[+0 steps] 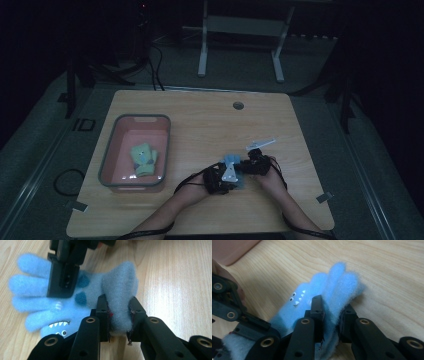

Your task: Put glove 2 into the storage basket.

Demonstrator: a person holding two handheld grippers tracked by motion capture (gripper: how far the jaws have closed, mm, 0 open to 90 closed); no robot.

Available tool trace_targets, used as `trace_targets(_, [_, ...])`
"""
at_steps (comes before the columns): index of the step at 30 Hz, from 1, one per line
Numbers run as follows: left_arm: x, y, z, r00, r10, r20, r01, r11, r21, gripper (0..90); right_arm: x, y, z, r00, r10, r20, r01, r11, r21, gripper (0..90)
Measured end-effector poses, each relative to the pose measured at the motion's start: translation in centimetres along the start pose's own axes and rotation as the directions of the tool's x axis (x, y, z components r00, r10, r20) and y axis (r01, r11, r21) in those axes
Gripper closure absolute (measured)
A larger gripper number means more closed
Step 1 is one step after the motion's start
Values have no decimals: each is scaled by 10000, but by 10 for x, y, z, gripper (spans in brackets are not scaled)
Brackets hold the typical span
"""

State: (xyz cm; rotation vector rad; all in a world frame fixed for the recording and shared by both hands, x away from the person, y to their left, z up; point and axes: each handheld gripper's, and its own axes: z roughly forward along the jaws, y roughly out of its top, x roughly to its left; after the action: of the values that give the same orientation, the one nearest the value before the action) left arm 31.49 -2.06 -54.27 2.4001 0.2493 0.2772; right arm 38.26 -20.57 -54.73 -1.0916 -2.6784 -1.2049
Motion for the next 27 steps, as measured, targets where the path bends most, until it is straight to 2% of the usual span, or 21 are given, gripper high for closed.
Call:
trace_targets(4, [3,0,-5,9999,-131,75,131,9999,-31,760,2,4,-2,9999,-121,54,121,9999,7,780])
trace_targets(6, [5,2,-13,9998,-178,41,178,9998,-42,760,6,11,-4,9998,-174,-35,174,9998,-61,781])
trace_targets(27, [18,14,-73,9975,55,-699,-20,9988,499,760,35,59,-13,9974,-616,-365,584,9948,-832,784])
